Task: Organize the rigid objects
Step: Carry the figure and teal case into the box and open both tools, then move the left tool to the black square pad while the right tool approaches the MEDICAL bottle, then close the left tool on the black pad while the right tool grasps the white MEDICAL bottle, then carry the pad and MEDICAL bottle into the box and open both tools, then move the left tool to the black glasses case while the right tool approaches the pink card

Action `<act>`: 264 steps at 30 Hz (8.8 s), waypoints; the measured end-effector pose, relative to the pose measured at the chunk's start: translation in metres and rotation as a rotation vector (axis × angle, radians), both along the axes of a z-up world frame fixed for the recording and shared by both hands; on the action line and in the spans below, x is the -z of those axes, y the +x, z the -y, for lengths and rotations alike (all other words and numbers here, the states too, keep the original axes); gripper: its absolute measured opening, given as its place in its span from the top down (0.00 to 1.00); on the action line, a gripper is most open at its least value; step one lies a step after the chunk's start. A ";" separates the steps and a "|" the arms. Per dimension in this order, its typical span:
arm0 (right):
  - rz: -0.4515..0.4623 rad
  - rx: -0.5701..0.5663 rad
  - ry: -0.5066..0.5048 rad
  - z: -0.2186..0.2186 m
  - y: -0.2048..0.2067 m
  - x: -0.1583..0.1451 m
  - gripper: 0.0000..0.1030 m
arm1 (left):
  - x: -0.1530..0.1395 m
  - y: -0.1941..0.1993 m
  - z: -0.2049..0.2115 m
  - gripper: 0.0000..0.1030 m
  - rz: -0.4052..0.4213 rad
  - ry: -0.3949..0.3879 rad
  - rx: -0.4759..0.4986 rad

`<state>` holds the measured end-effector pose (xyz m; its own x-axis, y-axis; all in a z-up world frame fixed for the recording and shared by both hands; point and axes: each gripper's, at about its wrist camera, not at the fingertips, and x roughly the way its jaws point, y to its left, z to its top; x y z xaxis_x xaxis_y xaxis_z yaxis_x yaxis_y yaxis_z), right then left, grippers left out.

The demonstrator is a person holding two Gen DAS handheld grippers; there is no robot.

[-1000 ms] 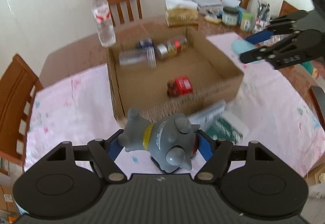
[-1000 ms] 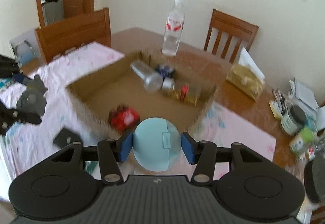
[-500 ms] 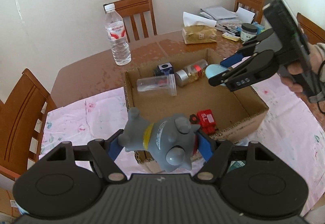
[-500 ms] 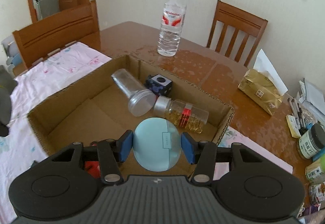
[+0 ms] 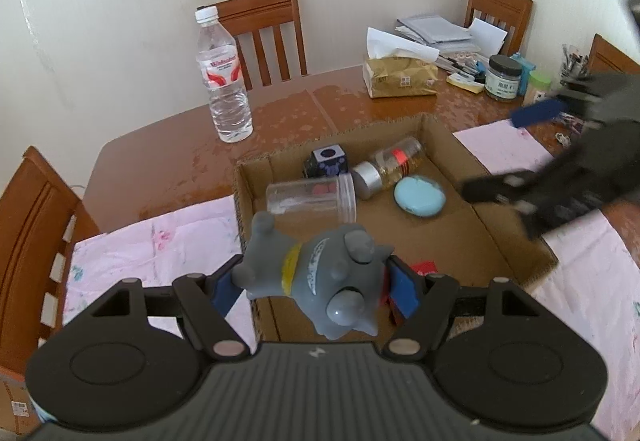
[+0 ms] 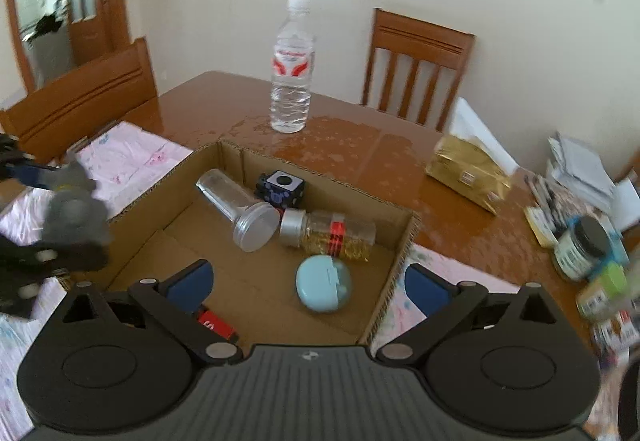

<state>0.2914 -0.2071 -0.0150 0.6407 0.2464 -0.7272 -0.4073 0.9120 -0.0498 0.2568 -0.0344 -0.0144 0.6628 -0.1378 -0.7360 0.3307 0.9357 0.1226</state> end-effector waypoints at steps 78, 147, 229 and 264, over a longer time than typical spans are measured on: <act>-0.335 0.209 -0.084 -0.008 -0.095 0.120 0.00 | 0.124 -0.078 -0.002 0.00 -0.202 -0.075 -0.286; -0.344 0.164 -0.134 -0.021 -0.098 0.104 0.16 | 0.109 -0.075 -0.015 0.33 -0.281 -0.023 -0.013; -0.096 0.083 -0.046 -0.030 0.004 0.013 0.00 | 0.034 -0.112 -0.054 0.02 0.020 -0.011 -0.423; -0.289 0.429 0.062 -0.019 -0.070 0.075 0.00 | 0.055 -0.116 -0.080 0.02 -0.059 -0.041 -0.299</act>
<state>0.2210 -0.1881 -0.0900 0.4689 0.0542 -0.8816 0.0147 0.9975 0.0692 0.1410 0.0457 -0.0693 0.6348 0.0269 -0.7722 0.0453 0.9964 0.0719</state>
